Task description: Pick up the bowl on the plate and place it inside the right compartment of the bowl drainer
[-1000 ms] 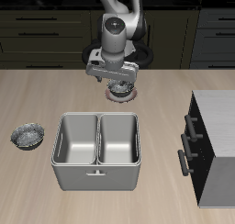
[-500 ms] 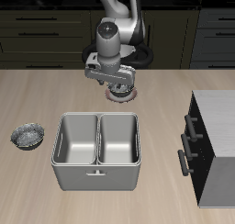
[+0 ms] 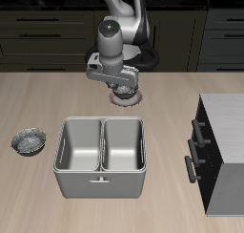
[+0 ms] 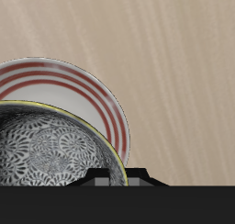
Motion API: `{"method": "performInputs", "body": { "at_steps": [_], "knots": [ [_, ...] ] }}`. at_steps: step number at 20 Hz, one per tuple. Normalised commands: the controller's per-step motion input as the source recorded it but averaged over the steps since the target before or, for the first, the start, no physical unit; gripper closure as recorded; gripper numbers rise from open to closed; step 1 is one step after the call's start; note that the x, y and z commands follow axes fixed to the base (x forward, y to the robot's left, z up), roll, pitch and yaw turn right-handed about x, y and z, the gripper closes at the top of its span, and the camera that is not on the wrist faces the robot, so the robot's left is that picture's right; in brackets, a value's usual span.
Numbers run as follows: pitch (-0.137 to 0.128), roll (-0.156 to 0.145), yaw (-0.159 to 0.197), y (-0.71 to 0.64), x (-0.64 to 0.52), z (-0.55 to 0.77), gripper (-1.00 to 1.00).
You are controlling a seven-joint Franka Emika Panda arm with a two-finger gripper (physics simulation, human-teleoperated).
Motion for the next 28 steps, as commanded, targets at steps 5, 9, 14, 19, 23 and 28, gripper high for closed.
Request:
{"method": "performInputs", "body": {
  "at_steps": [5, 9, 14, 19, 23, 28],
  "knots": [
    [-0.004, 0.005, 0.000, 0.02, 0.00, 0.03, 1.00],
    [-0.030, 0.014, 0.016, 0.08, -0.03, 0.16, 1.00],
    [-0.047, 0.009, 0.064, 0.06, -0.04, 0.35, 1.00],
    [-0.039, -0.004, 0.052, -0.03, -0.06, 0.33, 1.00],
    [-0.047, -0.024, 0.027, -0.13, -0.03, 0.40, 1.00],
    [-0.057, -0.010, 0.024, -0.04, 0.04, 0.45, 1.00]
  ]
}}
